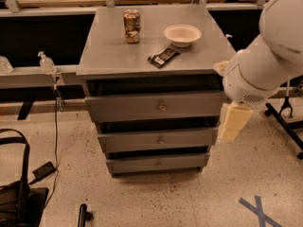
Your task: Open top drawer
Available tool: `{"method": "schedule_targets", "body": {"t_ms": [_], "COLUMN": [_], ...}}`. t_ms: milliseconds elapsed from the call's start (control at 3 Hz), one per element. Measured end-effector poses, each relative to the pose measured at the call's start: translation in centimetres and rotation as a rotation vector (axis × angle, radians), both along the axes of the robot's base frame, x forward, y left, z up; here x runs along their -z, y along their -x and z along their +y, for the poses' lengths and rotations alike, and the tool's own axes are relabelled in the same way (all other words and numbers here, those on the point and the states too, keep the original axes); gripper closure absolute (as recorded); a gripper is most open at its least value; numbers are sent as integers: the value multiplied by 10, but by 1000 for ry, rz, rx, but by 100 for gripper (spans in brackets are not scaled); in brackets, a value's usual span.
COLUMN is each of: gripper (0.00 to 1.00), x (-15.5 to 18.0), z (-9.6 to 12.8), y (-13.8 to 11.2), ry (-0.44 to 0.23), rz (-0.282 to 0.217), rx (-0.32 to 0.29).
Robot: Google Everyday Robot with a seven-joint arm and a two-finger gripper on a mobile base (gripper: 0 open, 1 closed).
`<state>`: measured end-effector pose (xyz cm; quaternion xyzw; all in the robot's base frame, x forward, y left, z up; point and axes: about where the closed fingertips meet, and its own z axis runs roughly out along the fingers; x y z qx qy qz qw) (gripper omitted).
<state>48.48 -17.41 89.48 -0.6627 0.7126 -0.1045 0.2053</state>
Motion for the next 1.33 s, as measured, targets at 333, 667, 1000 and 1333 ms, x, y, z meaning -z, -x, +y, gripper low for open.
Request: {"method": "schedule_targets", "body": {"t_ms": [333,667,1000,1333], "gripper": [0,0,0,0], "x": [-3,21,67,120], "z": [0,14,27,45], "y": [0,-8,-12,-30], "ry": [-1,-27,-35,-55], "rz": [-3,-7,-24,-76], "rx": [1,-69,-156,-220]}}
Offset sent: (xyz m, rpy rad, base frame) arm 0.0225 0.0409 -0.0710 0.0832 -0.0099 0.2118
